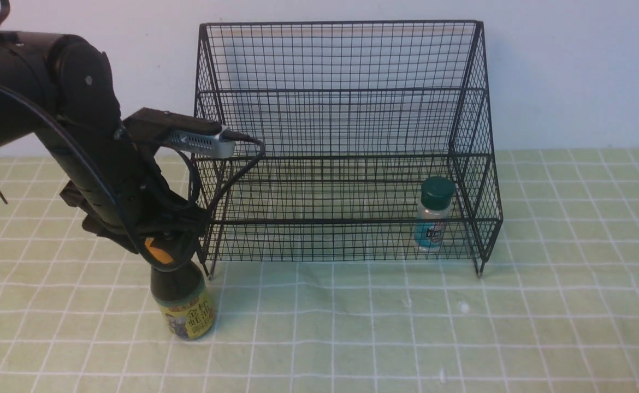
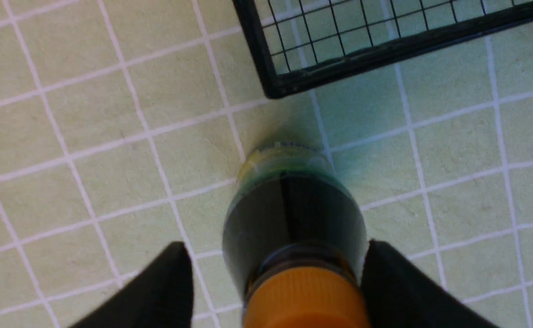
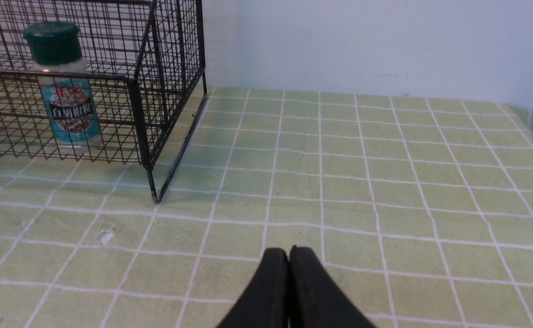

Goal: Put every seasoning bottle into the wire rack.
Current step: Use the left arm to grab the condiment bottle closest to it, then use the left arm to put the condiment bottle back on the shelf

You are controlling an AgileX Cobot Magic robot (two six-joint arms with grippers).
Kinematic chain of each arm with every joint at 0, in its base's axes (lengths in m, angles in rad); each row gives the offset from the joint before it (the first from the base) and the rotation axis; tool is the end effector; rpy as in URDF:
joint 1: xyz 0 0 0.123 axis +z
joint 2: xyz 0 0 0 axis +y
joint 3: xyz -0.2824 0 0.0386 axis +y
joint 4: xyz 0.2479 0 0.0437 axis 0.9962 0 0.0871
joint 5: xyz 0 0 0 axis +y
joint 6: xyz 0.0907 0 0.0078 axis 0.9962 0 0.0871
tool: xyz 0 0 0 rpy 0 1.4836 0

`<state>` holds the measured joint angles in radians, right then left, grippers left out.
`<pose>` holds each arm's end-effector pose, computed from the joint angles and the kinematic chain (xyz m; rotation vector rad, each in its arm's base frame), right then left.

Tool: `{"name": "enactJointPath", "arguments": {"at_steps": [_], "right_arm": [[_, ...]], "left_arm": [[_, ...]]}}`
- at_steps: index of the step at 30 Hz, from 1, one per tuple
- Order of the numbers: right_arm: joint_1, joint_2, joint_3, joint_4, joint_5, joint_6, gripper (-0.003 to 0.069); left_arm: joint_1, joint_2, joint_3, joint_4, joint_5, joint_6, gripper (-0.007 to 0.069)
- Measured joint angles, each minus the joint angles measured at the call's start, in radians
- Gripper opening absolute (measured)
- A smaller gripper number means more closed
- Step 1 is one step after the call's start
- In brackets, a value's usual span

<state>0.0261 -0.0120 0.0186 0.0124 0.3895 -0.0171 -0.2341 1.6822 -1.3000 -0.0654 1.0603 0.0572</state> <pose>0.0520 0.0018 0.1725 -0.0331 1.8794 0.0185 0.3251 -0.0829 0.2587 0.3878 2.9043 -0.1163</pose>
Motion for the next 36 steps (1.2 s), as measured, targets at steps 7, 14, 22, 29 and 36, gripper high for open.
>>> {"name": "enactJointPath", "arguments": {"at_steps": [7, 14, 22, 29, 36], "right_arm": [[0.000, 0.000, 0.000, 0.000, 0.000, -0.001, -0.0015], [0.000, 0.000, 0.000, 0.000, 0.000, -0.001, -0.0015], [0.000, 0.000, 0.000, 0.000, 0.000, -0.001, -0.0015], [0.000, 0.000, 0.000, 0.000, 0.000, -0.002, -0.0015], [0.000, 0.000, 0.000, 0.000, 0.000, -0.002, -0.0015]], "left_arm": [[0.000, -0.009, -0.009, 0.035, 0.070, -0.003, 0.0300], [0.000, -0.119, -0.198, 0.087, 0.184, -0.019, 0.0298], [0.000, -0.149, -0.418, 0.010, 0.194, -0.027, 0.0298], [0.000, -0.099, -0.466, -0.069, 0.189, -0.027, 0.0298], [0.000, -0.020, -0.466, -0.103, 0.118, 0.003, 0.0294]]}}
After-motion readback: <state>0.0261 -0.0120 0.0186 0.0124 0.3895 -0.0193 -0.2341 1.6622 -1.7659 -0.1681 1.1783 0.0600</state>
